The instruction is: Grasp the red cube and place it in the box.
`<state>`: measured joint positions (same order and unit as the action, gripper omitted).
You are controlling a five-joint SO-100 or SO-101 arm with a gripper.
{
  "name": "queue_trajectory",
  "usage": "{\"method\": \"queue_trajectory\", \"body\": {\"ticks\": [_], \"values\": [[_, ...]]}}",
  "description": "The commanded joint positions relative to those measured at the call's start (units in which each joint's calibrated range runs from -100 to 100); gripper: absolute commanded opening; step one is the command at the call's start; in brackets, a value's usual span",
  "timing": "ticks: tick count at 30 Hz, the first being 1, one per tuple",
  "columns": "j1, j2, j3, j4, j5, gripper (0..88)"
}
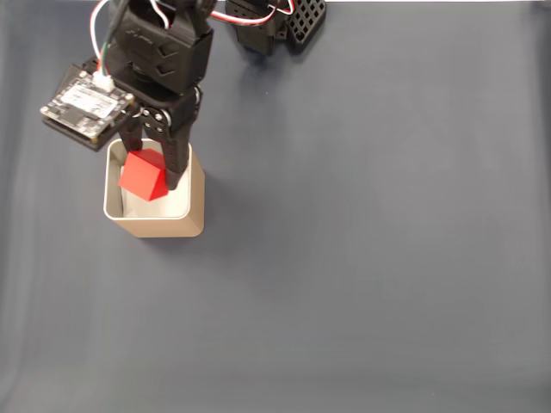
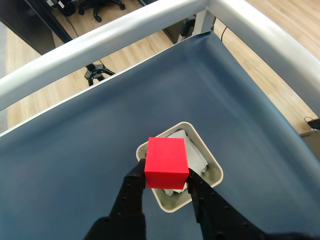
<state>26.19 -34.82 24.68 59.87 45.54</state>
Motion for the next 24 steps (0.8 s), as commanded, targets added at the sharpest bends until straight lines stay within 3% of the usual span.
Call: {"method": "queue_trajectory", "body": {"ticks": [1, 17, 24], "values": [[1.5, 0.3, -0.3, -0.5, 0.2, 5.3], [4.1, 1.1, 1.8, -2.6, 0.7, 6.6], [3.9, 0.0, 3.5, -4.8, -0.6, 21.1]]}}
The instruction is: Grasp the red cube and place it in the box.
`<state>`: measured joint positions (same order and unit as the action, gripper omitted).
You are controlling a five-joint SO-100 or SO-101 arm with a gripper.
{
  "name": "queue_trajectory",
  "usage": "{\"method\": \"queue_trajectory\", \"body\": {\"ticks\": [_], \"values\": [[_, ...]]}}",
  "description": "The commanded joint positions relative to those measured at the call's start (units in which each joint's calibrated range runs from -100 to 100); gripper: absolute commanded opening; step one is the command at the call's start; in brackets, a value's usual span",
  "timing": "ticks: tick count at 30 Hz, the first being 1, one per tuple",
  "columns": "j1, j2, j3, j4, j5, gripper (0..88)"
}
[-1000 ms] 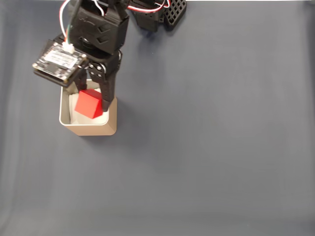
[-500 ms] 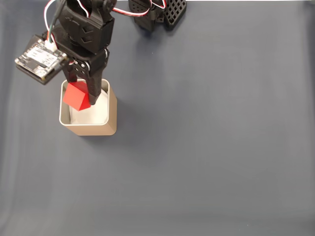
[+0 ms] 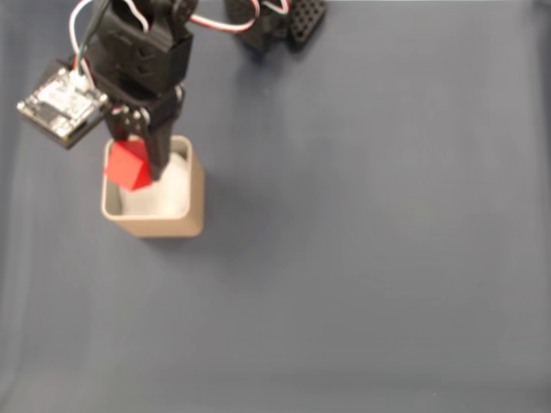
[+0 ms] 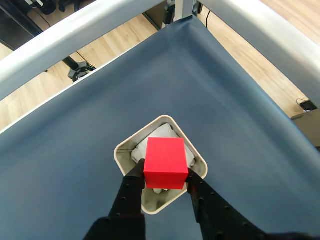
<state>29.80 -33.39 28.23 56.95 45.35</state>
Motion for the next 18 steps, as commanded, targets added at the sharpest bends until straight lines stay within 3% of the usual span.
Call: {"method": "queue_trajectory", "body": {"ticks": [1, 18], "values": [[0.3, -1.6, 0.3, -2.4, -0.4, 21.9], [0.1, -1.4, 1.4, -5.0, 0.3, 30.1]]}}
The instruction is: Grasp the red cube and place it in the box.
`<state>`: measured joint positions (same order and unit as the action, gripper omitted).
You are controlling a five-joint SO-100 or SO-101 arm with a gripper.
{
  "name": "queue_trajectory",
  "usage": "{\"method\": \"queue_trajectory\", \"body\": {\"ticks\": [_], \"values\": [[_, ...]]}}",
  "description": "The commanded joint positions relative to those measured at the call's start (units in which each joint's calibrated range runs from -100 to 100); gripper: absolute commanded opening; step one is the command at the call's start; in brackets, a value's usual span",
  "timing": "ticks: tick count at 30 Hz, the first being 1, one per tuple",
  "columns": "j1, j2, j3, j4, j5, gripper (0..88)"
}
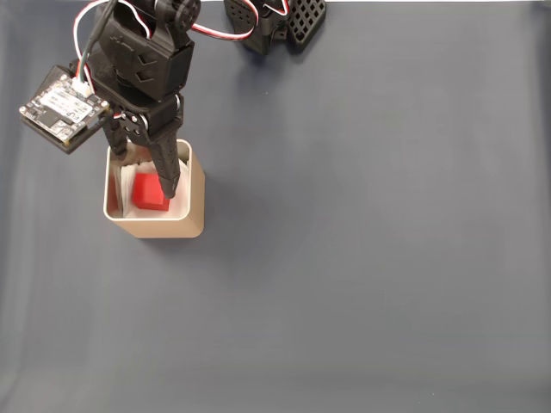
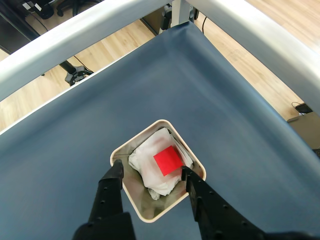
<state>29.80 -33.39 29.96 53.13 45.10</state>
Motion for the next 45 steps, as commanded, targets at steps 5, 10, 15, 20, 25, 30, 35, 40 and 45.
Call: {"method": "queue_trajectory", "body": {"ticks": [5, 10, 15, 20, 25, 30, 35, 40, 45], "values": [[0.0, -1.4, -0.2, -1.4, 0.7, 30.4], [-0.1, -1.4, -0.2, -1.6, 1.0, 25.4], [-0.8, -1.5, -0.1, -1.6, 1.3, 7.8], [-2.9, -1.7, -0.4, -2.5, 1.5, 0.1], [-7.0, -3.0, -0.5, -2.6, 1.3, 0.1], [-12.7, -5.7, 1.0, -2.6, 0.6, 0.1], [-19.0, -7.4, 2.9, -2.8, 0.3, 0.1], [-25.4, -8.3, 4.3, -3.8, 0.0, 0.5], [-30.1, -8.7, 8.0, -7.5, 0.0, 0.8]]}}
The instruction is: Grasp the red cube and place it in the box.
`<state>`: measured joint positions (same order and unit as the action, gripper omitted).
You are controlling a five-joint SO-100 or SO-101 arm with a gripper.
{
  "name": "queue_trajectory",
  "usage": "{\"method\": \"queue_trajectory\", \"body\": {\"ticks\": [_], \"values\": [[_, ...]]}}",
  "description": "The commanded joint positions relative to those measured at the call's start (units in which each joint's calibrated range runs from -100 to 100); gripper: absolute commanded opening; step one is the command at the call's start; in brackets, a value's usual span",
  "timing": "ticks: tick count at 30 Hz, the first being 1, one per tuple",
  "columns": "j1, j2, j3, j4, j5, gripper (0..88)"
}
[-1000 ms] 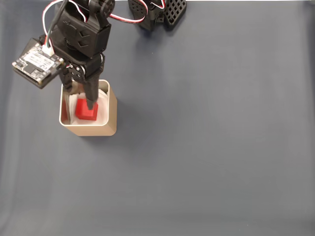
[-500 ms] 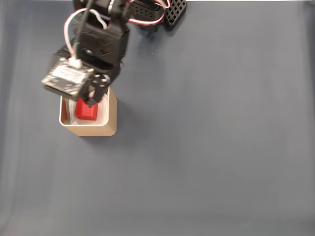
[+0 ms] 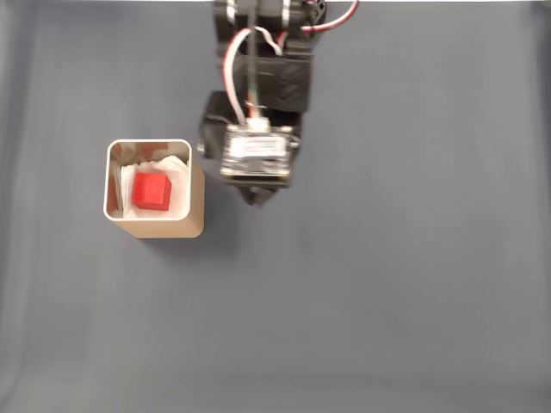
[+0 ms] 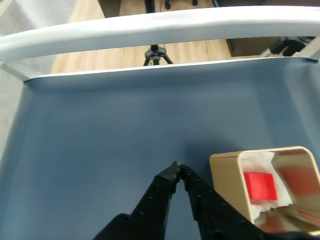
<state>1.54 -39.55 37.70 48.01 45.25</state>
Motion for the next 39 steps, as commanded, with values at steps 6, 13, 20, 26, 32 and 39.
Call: {"method": "queue_trajectory", "body": {"ticks": [6, 13, 20, 26, 32, 39], "values": [[-5.8, -3.6, 4.6, -4.6, -0.7, 0.9], [-7.5, -6.1, 10.8, -7.6, -0.7, 0.9], [-7.0, -12.8, 21.1, -10.0, -0.5, 0.2], [-7.0, -22.9, 31.5, -9.7, -0.7, 0.1], [-5.7, -32.8, 42.1, -9.5, -0.3, 0.1], [-3.8, -41.0, 51.1, -9.5, 0.3, 0.1]]}}
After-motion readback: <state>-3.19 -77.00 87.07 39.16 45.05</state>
